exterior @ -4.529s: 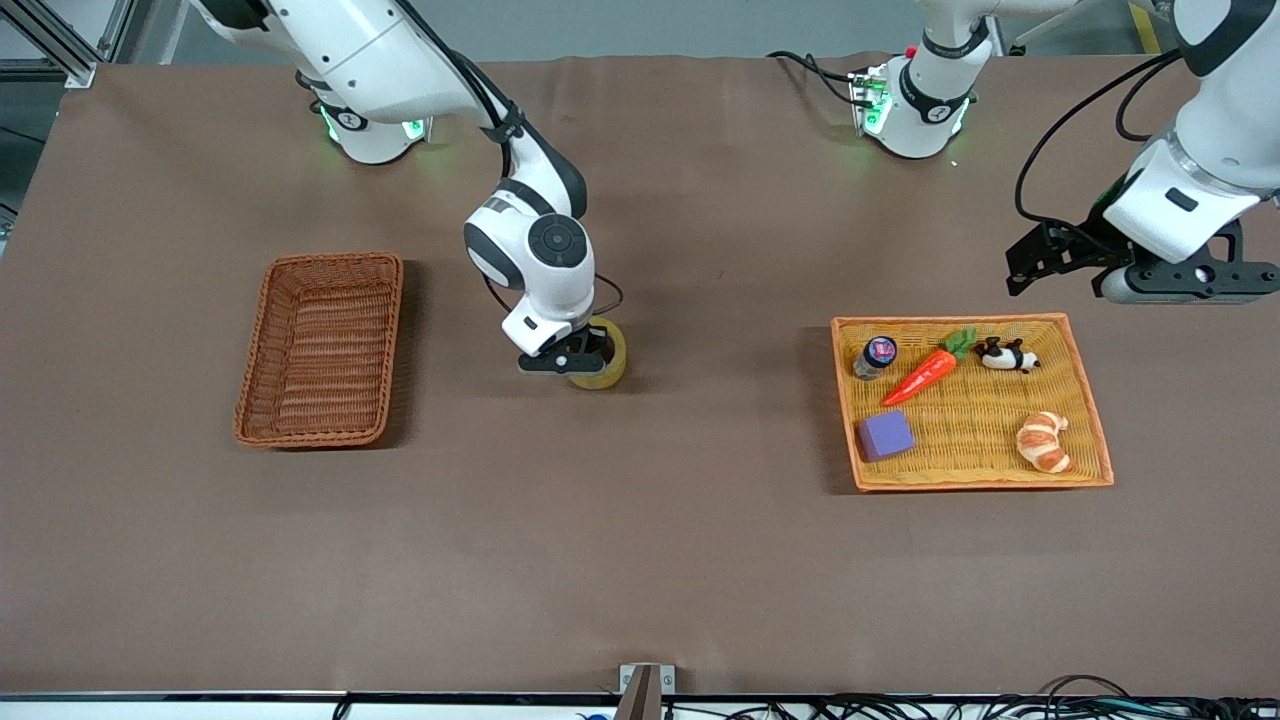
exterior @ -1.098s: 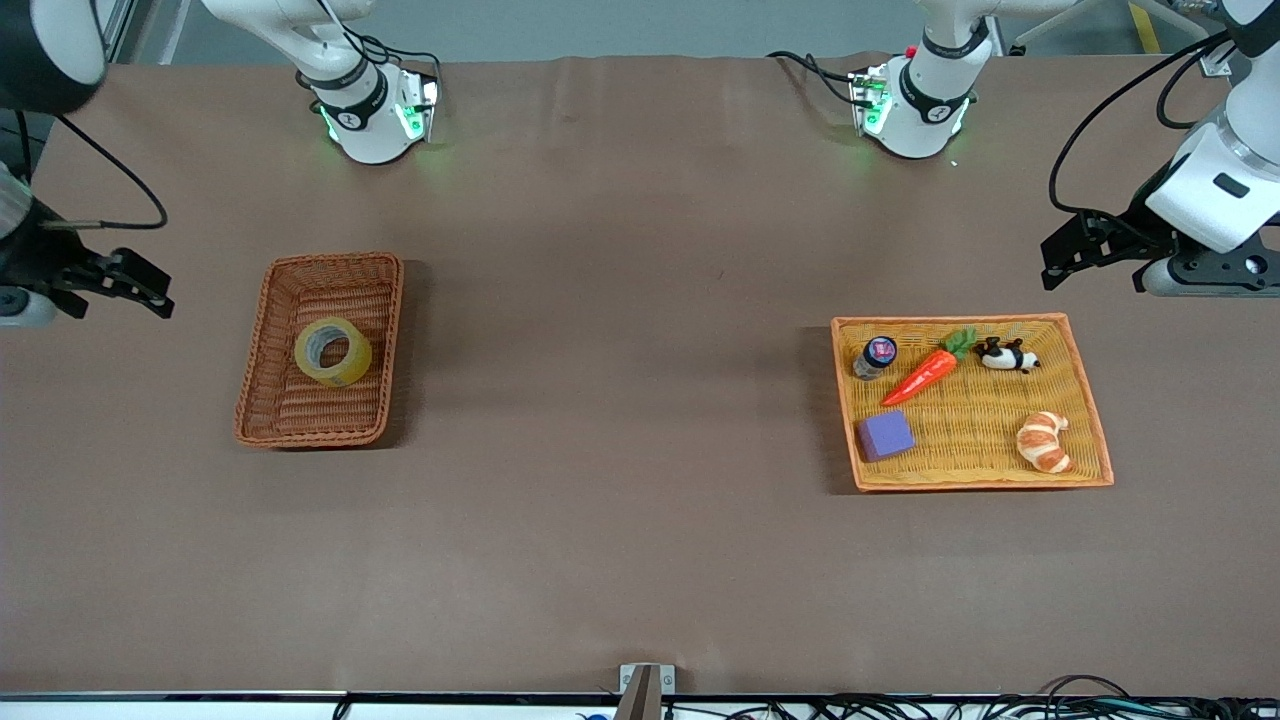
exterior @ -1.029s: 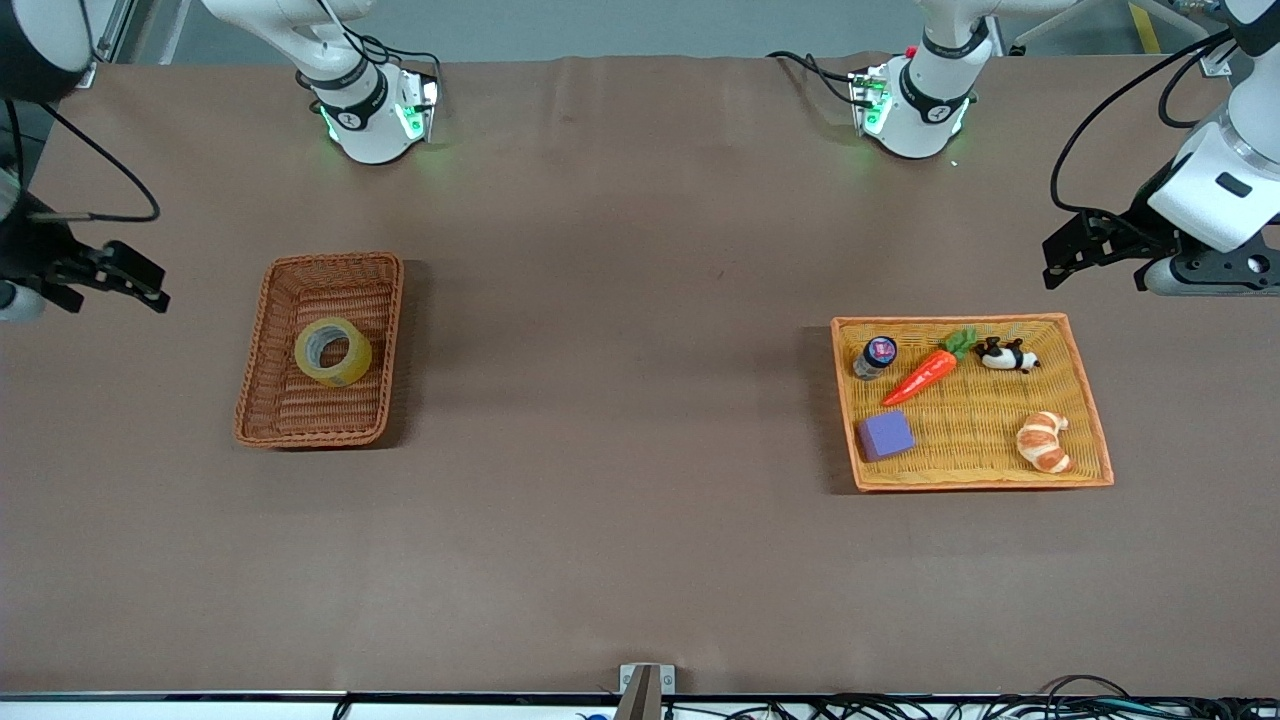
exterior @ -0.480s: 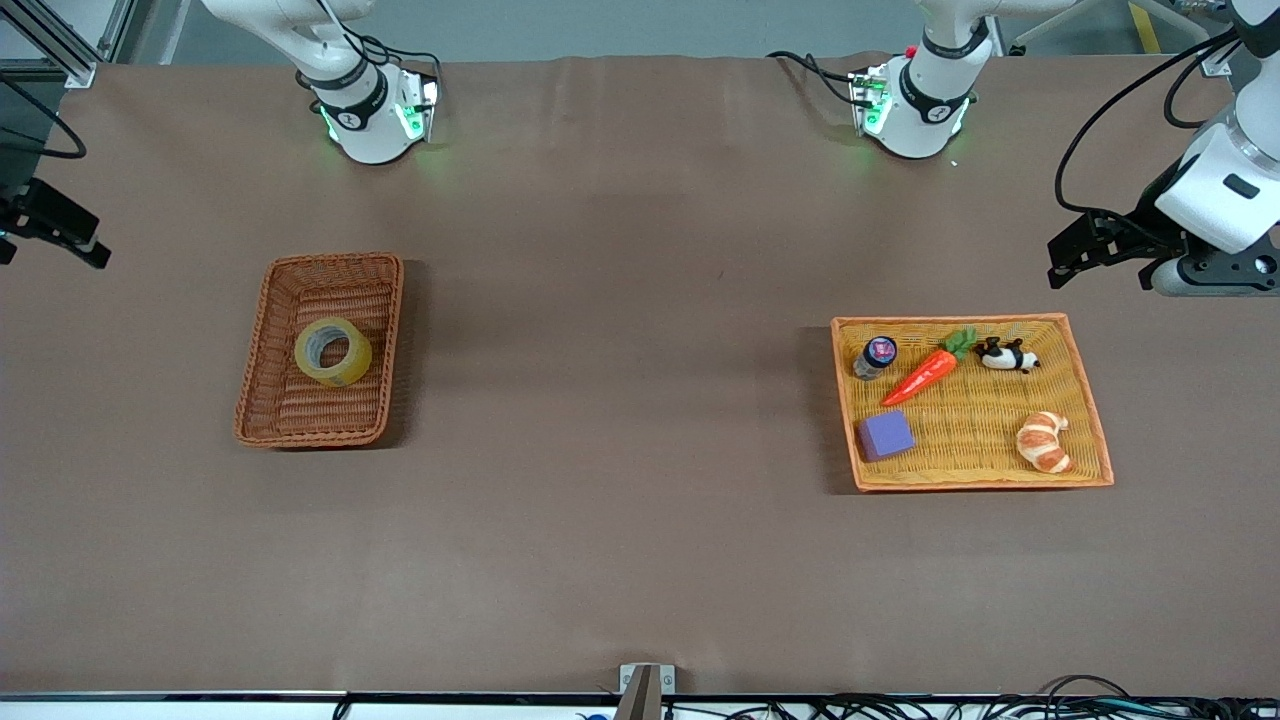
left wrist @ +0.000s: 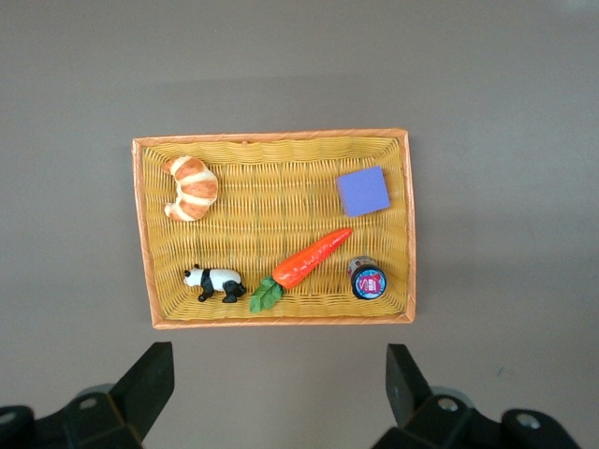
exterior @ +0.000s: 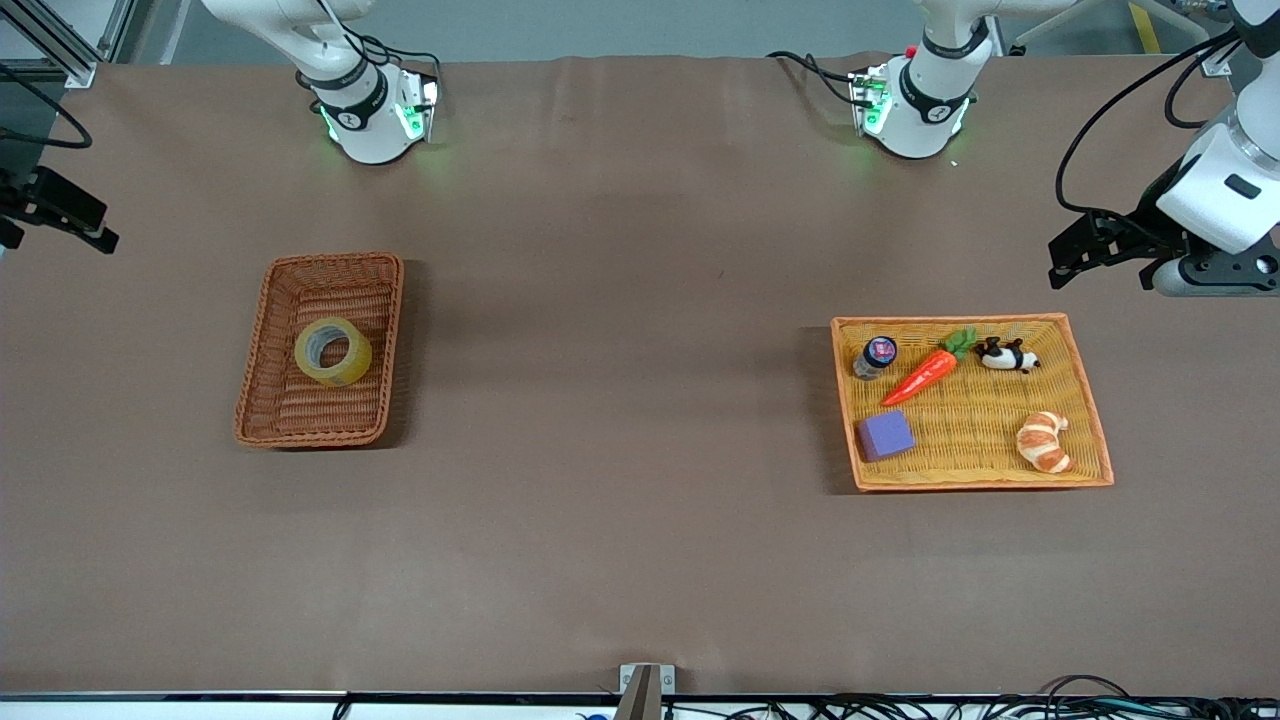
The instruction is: Move tape to another basket
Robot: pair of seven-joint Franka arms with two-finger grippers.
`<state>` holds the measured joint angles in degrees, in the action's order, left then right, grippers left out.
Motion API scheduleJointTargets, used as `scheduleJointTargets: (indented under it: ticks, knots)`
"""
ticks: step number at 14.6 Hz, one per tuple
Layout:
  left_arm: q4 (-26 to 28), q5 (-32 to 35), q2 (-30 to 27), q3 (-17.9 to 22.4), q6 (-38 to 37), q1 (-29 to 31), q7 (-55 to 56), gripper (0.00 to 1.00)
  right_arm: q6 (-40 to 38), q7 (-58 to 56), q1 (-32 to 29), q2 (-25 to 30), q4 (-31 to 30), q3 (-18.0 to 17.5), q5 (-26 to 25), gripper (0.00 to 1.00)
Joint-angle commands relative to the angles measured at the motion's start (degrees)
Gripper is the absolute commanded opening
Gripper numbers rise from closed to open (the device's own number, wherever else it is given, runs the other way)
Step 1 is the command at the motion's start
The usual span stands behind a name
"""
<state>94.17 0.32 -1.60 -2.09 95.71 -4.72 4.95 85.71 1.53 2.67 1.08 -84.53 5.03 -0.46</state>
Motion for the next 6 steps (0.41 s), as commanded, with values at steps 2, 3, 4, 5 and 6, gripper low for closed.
scheduleJointTargets:
  ticks: [2, 3, 4, 5, 6]
  knots:
    - [0.0, 0.5, -0.5, -0.4, -0.5, 0.3, 0.3, 1.0, 0.9, 0.1, 0.1, -0.5, 0.8, -0.2, -0.7, 1.0]
    - [0.0, 0.5, -0.5, -0.4, -0.6, 0.3, 0.3, 1.0, 1.0, -0.1, 0.1, -0.5, 0.8, -0.2, -0.8, 1.0]
    - [0.0, 0.4, -0.4, -0.4, -0.7, 0.3, 0.4, 1.0, 1.2, -1.5, 0.0, -0.5, 0.8, -0.2, -0.9, 1.0]
    - [0.0, 0.4, -0.4, -0.4, -0.6, 0.3, 0.4, 1.0, 1.6, -3.3, 0.0, -0.6, 0.8, -0.2, -0.9, 1.0]
    - [0.0, 0.4, -0.4, -0.4, -0.7, 0.3, 0.4, 1.0, 1.6, -3.3, 0.1, -0.6, 0.8, -0.2, -1.1, 1.0]
